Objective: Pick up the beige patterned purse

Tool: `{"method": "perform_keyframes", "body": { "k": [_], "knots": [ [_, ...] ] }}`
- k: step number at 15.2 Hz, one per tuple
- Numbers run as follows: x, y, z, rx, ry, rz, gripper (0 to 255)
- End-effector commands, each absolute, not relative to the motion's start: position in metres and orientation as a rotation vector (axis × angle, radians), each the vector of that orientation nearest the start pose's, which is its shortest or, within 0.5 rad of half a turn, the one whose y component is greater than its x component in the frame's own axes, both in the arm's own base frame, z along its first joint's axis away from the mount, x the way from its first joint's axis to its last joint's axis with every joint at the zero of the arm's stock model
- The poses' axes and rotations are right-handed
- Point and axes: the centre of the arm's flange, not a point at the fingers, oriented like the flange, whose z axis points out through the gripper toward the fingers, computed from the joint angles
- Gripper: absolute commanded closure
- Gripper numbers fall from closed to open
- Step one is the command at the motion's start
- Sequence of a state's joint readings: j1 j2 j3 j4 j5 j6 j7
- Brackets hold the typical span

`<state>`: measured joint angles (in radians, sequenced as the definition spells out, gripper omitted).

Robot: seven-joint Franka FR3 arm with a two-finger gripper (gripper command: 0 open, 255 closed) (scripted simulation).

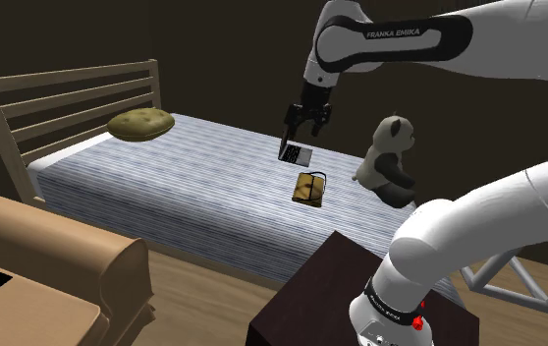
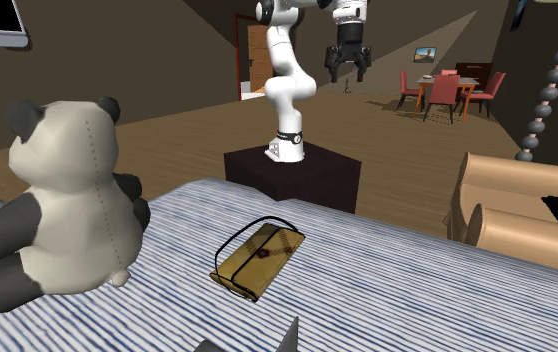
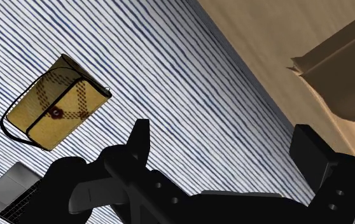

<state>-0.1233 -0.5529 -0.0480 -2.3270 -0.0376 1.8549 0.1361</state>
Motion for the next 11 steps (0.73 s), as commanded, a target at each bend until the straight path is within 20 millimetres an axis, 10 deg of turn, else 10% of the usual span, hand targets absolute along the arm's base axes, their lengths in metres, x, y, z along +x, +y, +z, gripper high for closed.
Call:
{"method": "perform_keyframes", "body": {
  "k": [1, 11],
  "knots": [
    [0.401, -0.093, 0.536, -3.106, 0.522, -0.12, 0],
    [0.446, -0.195, 0.461, -3.026, 0.825, -0.08, 0]
  ]
}}
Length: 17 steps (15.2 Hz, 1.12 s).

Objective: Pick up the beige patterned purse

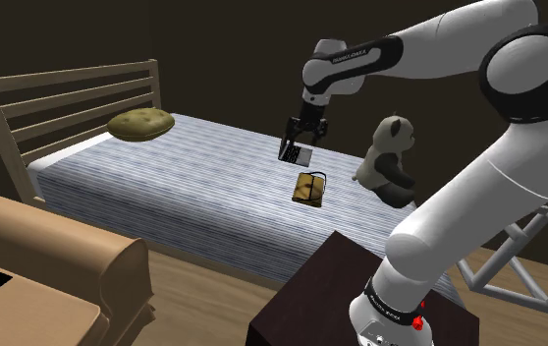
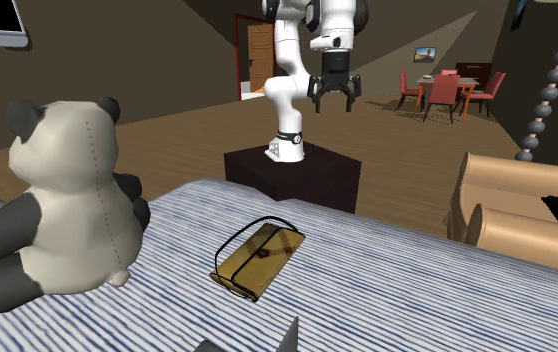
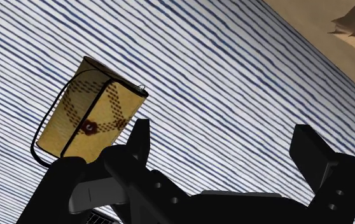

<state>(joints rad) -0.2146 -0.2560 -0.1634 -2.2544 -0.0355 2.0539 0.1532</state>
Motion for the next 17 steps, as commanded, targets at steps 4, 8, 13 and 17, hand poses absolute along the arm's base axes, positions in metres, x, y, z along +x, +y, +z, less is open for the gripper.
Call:
{"method": "perform_keyframes", "body": {
  "k": [4, 8, 13, 17],
  "knots": [
    [0.458, -0.238, 0.43, -2.986, 0.943, -0.063, 0],
    [0.466, -0.28, 0.399, -2.941, 1.059, -0.047, 0],
    [0.471, -0.334, 0.358, -2.878, 1.201, -0.027, 0],
    [0.471, -0.377, 0.326, -2.823, 1.312, -0.01, 0]
  ]
}}
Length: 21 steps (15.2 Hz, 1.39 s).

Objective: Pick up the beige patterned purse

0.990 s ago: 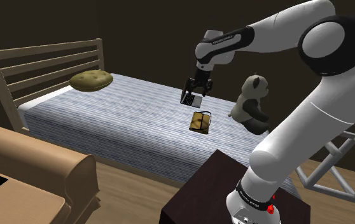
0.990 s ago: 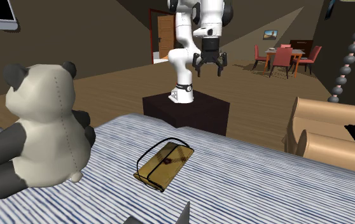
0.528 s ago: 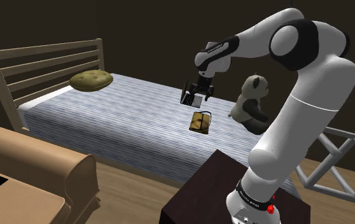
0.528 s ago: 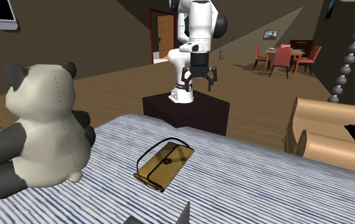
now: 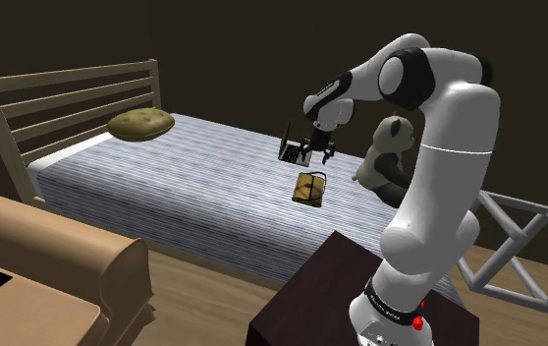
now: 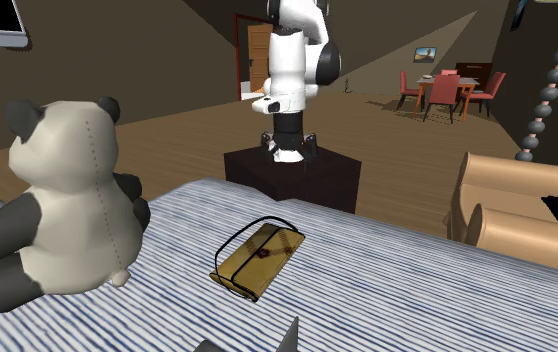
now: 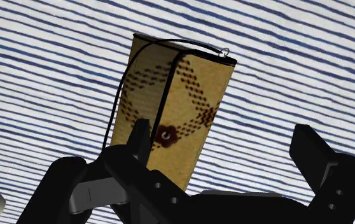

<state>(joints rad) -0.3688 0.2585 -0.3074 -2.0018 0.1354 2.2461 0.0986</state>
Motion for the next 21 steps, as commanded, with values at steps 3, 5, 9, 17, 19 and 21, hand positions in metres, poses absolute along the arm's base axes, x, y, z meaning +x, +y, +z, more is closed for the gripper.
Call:
{"method": "perform_keyframes", "body": {
  "k": [3, 5, 9, 17, 19, 21],
  "knots": [
    [0.468, -0.409, 0.301, -2.779, 1.394, 0.002, 0],
    [0.466, -0.43, 0.285, -2.748, 1.448, 0.01, 0],
    [0.457, -0.471, 0.251, -2.684, 1.553, 0.026, 0],
    [0.442, -0.52, 0.194, -2.599, 1.678, 0.046, 0],
    [0.442, -0.52, 0.183, -2.599, 1.678, 0.046, 0],
    [0.442, -0.52, 0.173, -2.599, 1.678, 0.046, 0]
  ]
}}
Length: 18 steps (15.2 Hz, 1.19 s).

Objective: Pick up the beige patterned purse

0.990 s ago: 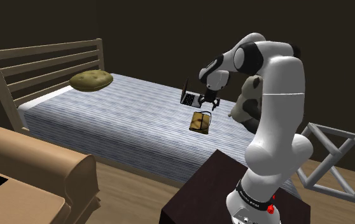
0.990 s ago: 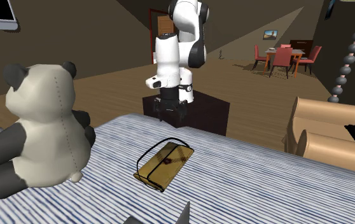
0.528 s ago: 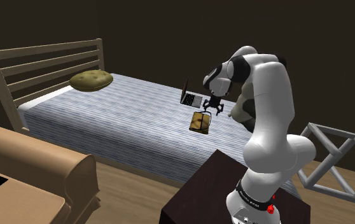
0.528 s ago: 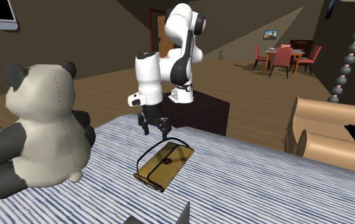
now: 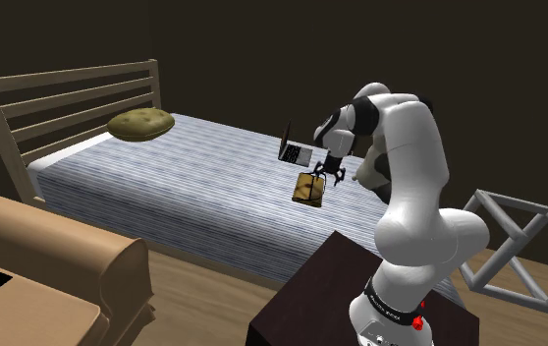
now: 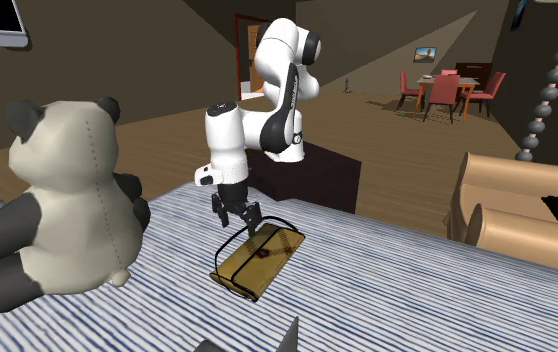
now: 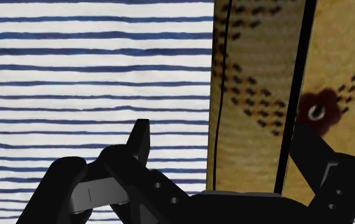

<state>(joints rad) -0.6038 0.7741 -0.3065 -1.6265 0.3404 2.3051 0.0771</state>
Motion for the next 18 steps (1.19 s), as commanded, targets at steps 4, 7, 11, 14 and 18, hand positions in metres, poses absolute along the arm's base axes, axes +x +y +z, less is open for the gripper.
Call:
{"method": "perform_keyframes", "body": {
  "k": [4, 7, 11, 14, 18],
  "knots": [
    [0.442, -0.52, 0.17, -2.6, 1.678, 0.046, 255],
    [0.442, -0.52, 0.17, -2.6, 1.678, 0.046, 255],
    [0.442, -0.52, 0.17, -2.6, 1.678, 0.046, 255],
    [0.442, -0.52, 0.18, -2.599, 1.678, 0.046, 255],
    [0.442, -0.52, 0.201, -2.599, 1.678, 0.046, 255]
  ]
}}
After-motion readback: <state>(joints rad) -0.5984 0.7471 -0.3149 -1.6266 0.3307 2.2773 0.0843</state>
